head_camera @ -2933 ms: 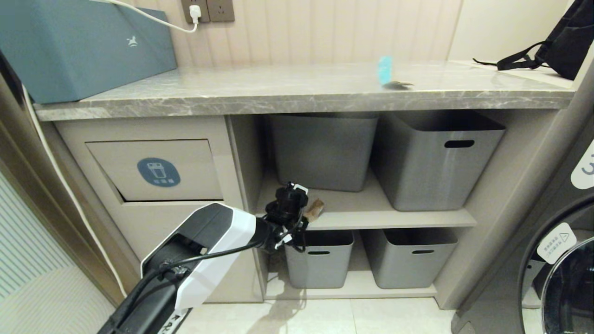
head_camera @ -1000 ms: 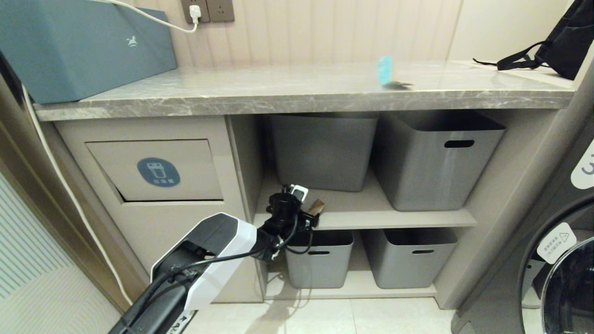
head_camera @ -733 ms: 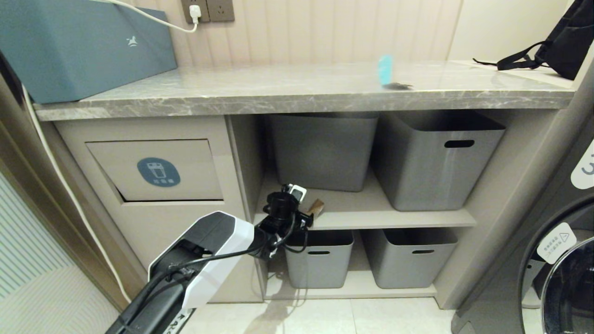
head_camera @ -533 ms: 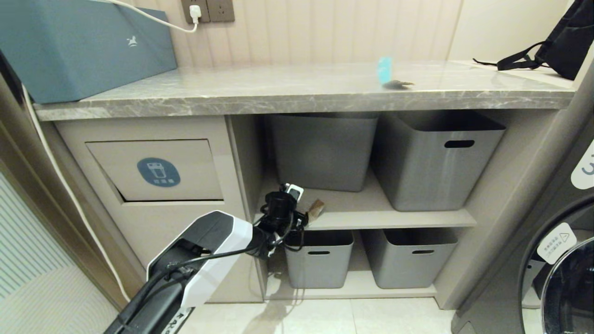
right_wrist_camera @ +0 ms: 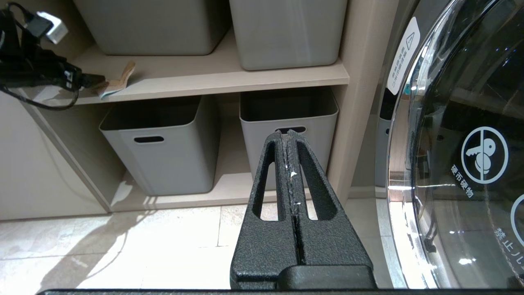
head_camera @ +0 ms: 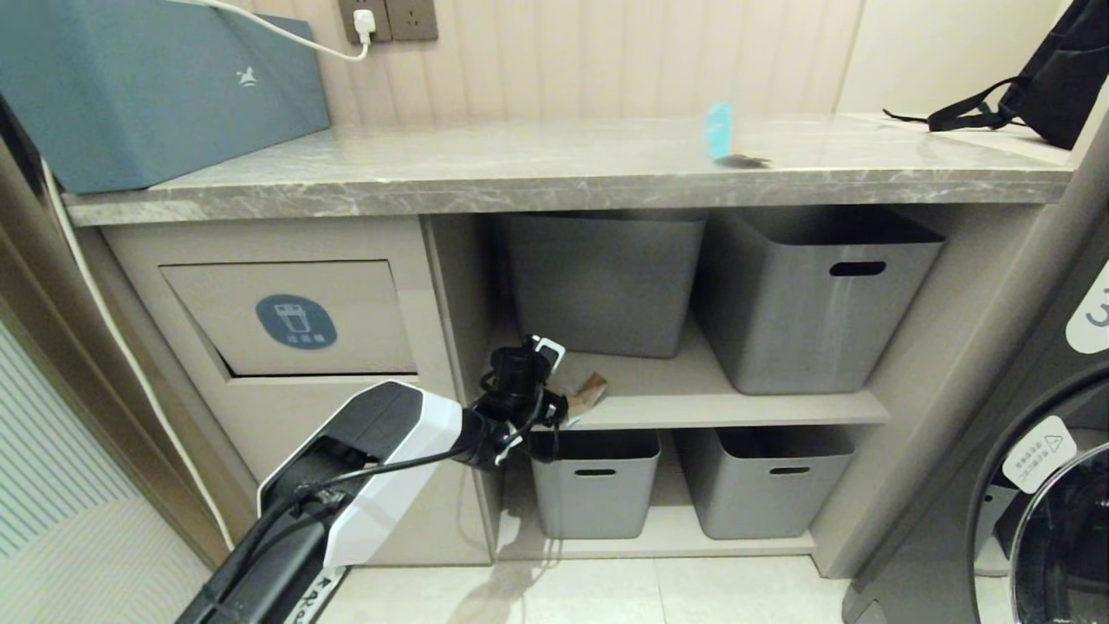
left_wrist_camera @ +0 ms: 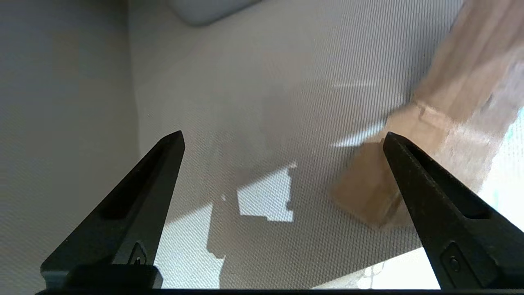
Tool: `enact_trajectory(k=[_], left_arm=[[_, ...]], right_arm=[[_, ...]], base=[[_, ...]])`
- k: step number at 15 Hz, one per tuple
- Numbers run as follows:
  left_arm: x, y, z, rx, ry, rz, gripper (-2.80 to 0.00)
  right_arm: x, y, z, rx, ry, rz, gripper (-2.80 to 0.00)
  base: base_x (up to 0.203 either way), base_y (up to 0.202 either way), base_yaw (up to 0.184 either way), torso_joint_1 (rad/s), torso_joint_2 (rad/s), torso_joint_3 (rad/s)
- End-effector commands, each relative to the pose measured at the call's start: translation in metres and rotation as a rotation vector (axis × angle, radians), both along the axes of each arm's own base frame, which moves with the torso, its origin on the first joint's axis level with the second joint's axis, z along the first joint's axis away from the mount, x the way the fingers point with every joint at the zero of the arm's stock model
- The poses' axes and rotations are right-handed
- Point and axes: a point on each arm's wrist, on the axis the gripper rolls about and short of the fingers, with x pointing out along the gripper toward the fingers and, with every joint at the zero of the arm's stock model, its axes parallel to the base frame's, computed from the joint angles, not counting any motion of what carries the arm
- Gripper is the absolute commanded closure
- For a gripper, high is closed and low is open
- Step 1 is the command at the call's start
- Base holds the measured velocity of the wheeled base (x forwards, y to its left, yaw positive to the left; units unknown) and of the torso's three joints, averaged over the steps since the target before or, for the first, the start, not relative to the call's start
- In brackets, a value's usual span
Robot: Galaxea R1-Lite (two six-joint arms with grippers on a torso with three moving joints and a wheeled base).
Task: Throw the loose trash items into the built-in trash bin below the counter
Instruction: Pick up the garbage
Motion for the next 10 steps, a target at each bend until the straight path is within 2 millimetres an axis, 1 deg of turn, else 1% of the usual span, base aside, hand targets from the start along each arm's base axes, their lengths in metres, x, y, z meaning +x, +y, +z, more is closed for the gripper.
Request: enact_trajectory(k=[1, 7, 10], left_arm=[[-0.001, -0.0019, 0.0062, -0.004, -0.012, -0.003, -2.8], [-0.0055, -0.0089, 0.0037, 0.007, 0.005, -0.017, -2.8], [-0.005, -0.0074, 0.0009, 0.035, 0.004, -0.002, -2.8]], right_arm=[[0.0002, 0.0, -0.0004, 0.0, 0.002, 0.0, 0.0], [0.0002, 0.0, -0.0004, 0.0, 0.002, 0.0, 0.0], [0.0002, 0.0, -0.0004, 0.0, 0.002, 0.0, 0.0]], base=[[0.0, 0.0, 0.0, 0.0, 0.0, 0.0], [0.0, 0.0, 0.0, 0.0, 0.0, 0.0], [0.0, 0.0, 0.0, 0.0, 0.0, 0.0]])
